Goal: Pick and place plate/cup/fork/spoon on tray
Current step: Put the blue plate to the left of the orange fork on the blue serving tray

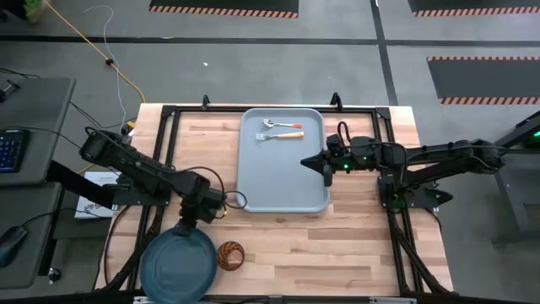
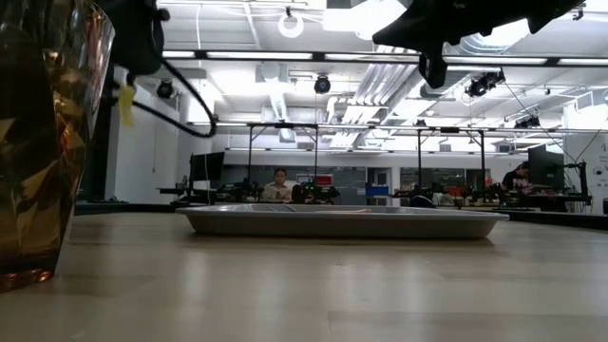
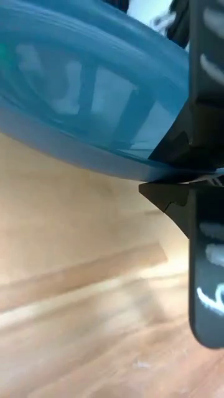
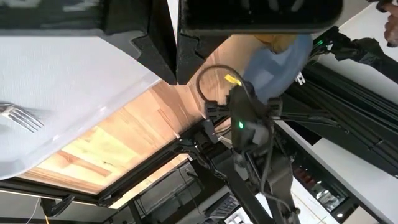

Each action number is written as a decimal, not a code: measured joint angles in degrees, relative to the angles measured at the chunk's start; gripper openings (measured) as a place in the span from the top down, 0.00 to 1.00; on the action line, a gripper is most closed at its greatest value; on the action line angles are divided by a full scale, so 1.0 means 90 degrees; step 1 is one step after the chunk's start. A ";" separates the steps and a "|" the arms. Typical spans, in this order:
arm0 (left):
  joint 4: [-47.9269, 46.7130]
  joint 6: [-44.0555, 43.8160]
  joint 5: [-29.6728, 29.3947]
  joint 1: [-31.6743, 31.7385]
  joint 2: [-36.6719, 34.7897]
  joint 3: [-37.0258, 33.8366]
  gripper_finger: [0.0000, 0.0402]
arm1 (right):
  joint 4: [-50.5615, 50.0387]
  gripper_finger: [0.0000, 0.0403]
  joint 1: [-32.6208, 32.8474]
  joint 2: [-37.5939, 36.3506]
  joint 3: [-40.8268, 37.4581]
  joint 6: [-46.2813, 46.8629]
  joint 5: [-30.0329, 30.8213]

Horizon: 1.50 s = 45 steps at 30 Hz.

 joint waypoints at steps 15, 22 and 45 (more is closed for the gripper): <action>-0.0677 -0.0457 0.0576 0.0226 -0.1521 0.0777 0.99 | -0.0030 1.00 -0.0006 0.0000 0.0000 -0.0119 0.0006; -0.0366 -0.0898 -0.0065 0.0861 -0.1500 0.1915 0.99 | -0.0029 1.00 -0.0019 0.0002 0.0002 -0.0119 0.0049; 0.2958 -0.3525 -0.2979 0.3549 -0.0276 0.2174 0.99 | 0.0483 1.00 -0.0017 -0.1564 0.0707 -0.1671 -0.0100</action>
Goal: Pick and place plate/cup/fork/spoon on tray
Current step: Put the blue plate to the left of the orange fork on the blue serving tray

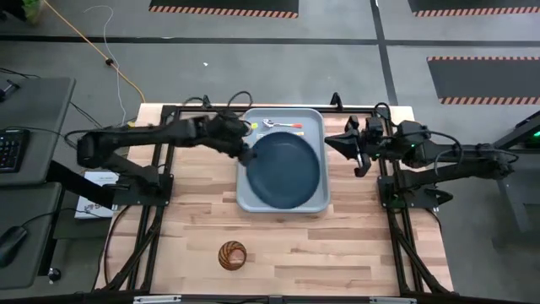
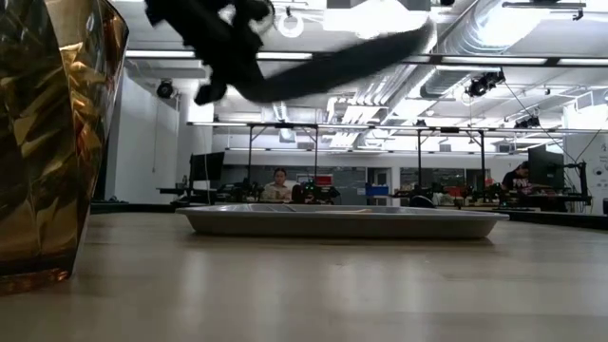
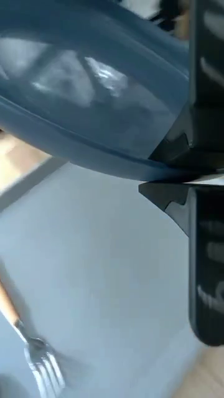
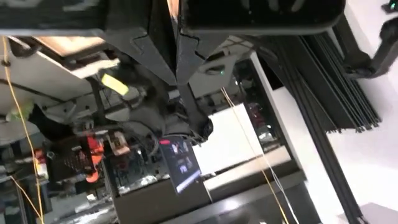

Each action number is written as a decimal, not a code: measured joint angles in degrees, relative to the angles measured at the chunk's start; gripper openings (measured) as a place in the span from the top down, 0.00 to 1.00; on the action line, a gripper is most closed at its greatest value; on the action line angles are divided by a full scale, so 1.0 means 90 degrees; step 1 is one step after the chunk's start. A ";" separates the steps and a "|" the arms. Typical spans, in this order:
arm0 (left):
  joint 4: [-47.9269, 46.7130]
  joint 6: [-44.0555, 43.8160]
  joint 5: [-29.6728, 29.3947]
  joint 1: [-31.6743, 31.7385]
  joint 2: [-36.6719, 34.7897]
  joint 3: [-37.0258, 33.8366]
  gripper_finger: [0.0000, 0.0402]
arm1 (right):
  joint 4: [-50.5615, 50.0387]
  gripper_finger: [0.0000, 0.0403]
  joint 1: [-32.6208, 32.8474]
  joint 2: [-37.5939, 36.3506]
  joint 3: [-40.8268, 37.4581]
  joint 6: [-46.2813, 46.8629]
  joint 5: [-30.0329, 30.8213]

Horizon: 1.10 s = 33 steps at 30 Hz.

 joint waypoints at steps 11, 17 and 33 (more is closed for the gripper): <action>0.0243 -0.1120 -0.1286 -0.0070 0.2328 0.0837 1.00 | -0.0858 1.00 0.0003 0.0043 -0.0002 0.0052 0.0170; 0.0378 -0.2137 -0.1513 -0.0063 0.2587 0.0736 1.00 | -0.0980 1.00 0.0003 0.0041 -0.0002 0.0015 0.0170; 0.0528 -0.2981 -0.1175 -0.0332 0.2585 -0.0075 1.00 | -0.1399 1.00 0.0003 0.0041 -0.0002 -0.0003 0.0175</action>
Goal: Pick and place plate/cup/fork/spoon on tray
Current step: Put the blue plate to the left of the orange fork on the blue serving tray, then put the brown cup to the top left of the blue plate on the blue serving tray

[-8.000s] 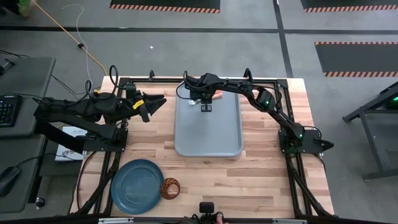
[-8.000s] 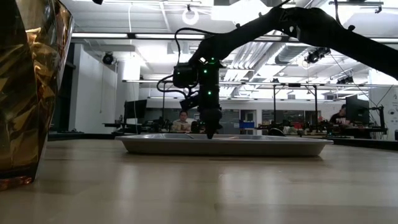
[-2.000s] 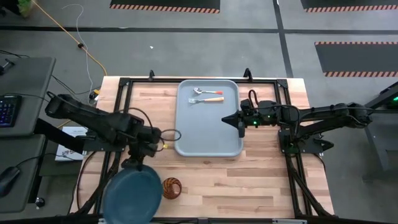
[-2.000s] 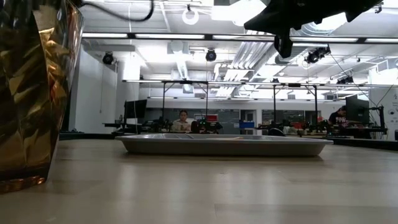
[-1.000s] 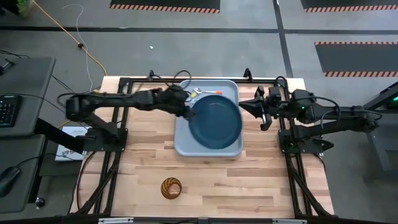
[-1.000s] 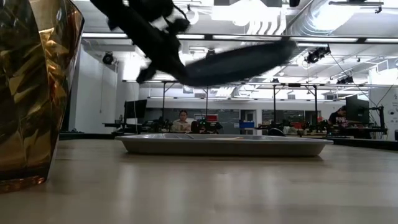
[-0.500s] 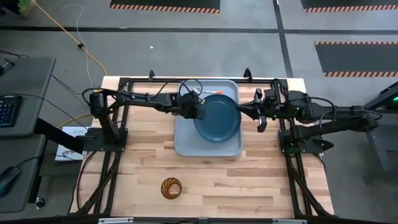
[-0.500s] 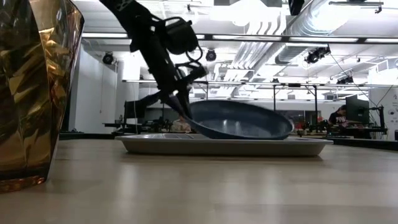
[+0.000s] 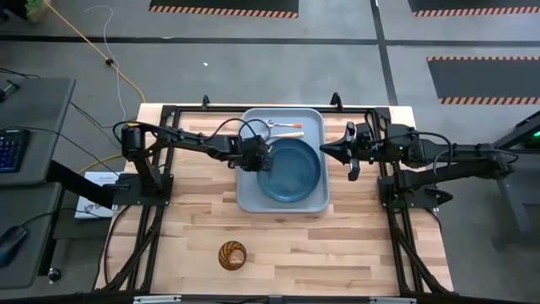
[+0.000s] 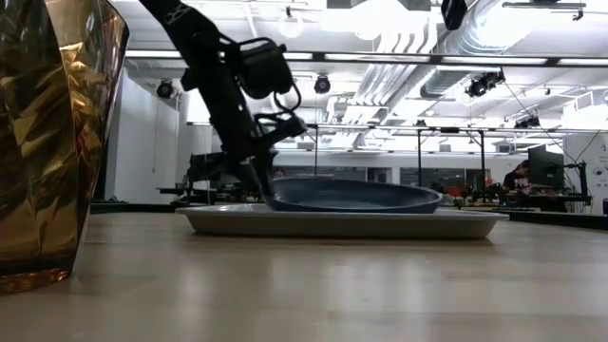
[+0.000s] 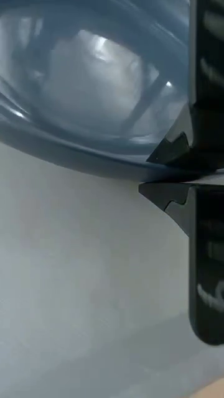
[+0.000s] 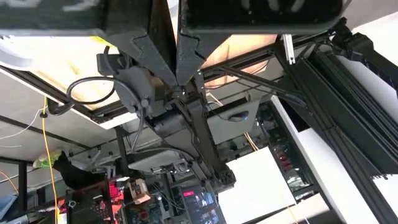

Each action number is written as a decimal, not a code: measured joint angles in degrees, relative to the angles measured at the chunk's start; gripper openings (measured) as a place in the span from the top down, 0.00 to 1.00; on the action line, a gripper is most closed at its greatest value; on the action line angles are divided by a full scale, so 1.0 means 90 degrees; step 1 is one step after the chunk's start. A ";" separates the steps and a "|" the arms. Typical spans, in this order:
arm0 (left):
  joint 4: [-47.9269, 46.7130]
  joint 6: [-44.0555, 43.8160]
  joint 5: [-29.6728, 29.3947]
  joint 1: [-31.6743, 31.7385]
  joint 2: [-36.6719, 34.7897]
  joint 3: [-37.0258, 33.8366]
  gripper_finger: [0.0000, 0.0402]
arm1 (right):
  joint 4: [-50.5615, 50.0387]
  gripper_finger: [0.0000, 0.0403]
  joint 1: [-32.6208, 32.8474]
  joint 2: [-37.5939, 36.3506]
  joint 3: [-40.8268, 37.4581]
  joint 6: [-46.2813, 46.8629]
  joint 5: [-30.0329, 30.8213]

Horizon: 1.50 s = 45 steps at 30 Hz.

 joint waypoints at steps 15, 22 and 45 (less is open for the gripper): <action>0.0162 0.0312 -0.0263 0.0027 0.0010 -0.0122 0.83 | -0.0024 1.00 -0.0002 0.0000 -0.0002 0.0030 0.0236; 0.0306 0.0314 -0.0260 0.0166 0.0007 -0.0122 0.69 | -0.0024 1.00 -0.0002 0.0000 -0.0005 0.0047 0.0231; -0.0764 0.3598 0.0730 0.0128 -0.3155 -0.0057 0.50 | -0.0022 1.00 -0.0002 0.0017 -0.0007 0.0064 0.0209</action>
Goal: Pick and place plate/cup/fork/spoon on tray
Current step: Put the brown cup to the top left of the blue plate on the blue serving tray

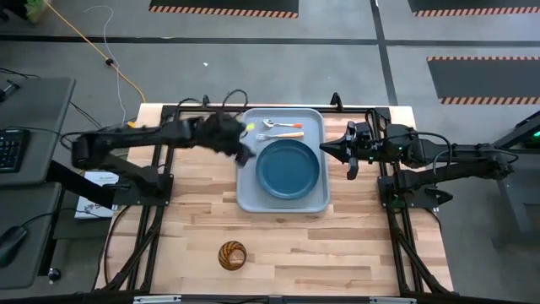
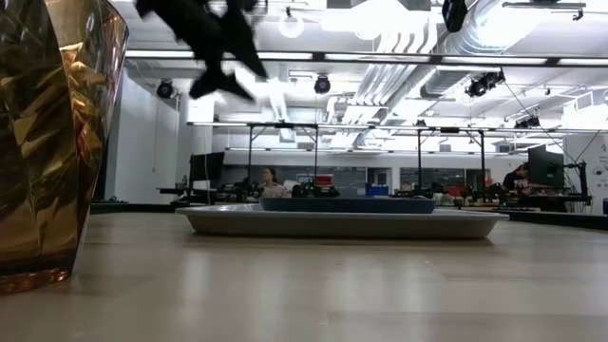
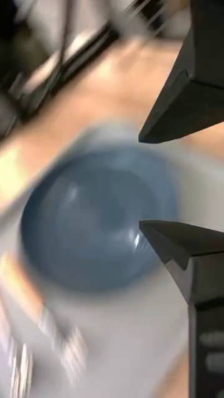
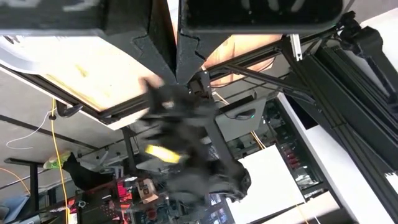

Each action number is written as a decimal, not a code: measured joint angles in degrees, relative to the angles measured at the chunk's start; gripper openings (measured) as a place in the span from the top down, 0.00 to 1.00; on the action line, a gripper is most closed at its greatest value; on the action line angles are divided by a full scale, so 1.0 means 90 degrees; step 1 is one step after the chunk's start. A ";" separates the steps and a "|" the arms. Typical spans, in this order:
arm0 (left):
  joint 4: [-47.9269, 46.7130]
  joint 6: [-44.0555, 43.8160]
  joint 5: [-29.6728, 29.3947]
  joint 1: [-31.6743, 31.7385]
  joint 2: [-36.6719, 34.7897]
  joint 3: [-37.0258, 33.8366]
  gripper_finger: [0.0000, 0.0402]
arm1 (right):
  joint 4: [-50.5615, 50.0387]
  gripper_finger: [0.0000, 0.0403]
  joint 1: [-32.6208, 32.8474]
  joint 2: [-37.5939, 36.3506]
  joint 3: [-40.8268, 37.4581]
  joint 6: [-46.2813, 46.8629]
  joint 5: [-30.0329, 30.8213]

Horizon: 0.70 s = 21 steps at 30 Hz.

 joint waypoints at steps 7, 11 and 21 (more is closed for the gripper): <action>-0.0412 -0.0124 0.0149 -0.2719 -0.0743 0.0005 0.53 | -0.0002 1.00 0.0000 0.0002 0.0000 0.0059 0.0003; -0.0488 -0.0757 0.0108 -0.4092 -0.0625 0.0002 0.54 | -0.0032 1.00 0.0000 0.0002 0.0000 0.0158 0.0027; -0.2268 -0.1132 -0.0503 -0.5379 0.0727 0.0929 0.54 | -0.0228 1.00 0.0000 0.0002 0.0000 0.0155 0.0024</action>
